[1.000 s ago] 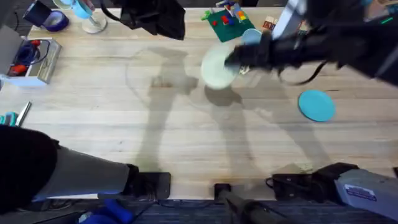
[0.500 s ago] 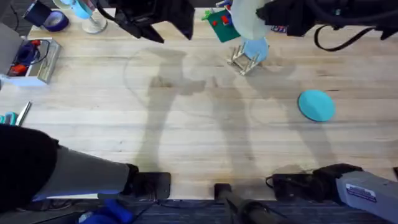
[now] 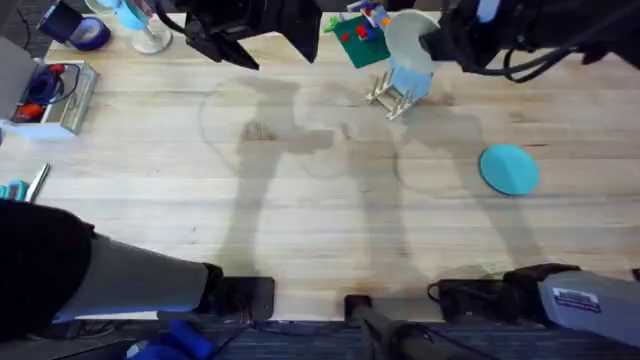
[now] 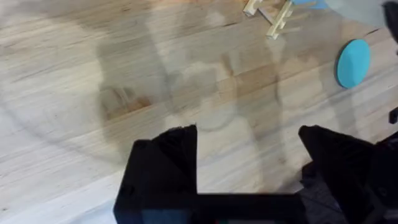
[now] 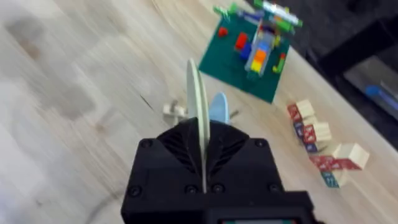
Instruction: Pick up the plates from the table one by one and place each into a slot on the dish rack.
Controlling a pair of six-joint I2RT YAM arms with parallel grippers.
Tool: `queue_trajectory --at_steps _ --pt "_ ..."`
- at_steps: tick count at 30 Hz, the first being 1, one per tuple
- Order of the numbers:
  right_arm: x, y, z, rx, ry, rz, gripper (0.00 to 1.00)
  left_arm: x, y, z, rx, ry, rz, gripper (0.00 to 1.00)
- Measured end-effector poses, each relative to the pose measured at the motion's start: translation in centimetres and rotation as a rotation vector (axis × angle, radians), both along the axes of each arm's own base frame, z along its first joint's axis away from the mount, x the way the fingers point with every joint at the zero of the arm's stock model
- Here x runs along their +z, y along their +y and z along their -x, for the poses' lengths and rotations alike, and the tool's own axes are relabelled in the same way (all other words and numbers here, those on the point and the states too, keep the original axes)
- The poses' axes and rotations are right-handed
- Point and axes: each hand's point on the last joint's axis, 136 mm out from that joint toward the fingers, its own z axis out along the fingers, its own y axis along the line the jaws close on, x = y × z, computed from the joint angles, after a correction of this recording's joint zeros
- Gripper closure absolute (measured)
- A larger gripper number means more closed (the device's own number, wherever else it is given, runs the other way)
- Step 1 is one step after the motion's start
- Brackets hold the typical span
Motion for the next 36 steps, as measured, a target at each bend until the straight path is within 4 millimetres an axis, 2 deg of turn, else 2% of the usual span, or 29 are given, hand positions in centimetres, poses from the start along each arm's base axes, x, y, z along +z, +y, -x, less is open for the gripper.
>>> queue_trajectory --at_steps 10,19,36 --pt "-4.8 -0.6 -1.2 -0.027 0.107 0.061 0.968 0.0 0.0 0.0 0.000 0.001 0.000 0.007" --pt "-7.1 -0.6 -1.7 -0.026 0.161 0.071 0.968 0.0 0.0 0.0 0.000 0.001 0.000 0.007" --pt "-5.9 -0.4 -2.7 -0.070 0.121 0.019 0.968 0.0 0.0 0.0 0.000 0.001 0.000 0.007"
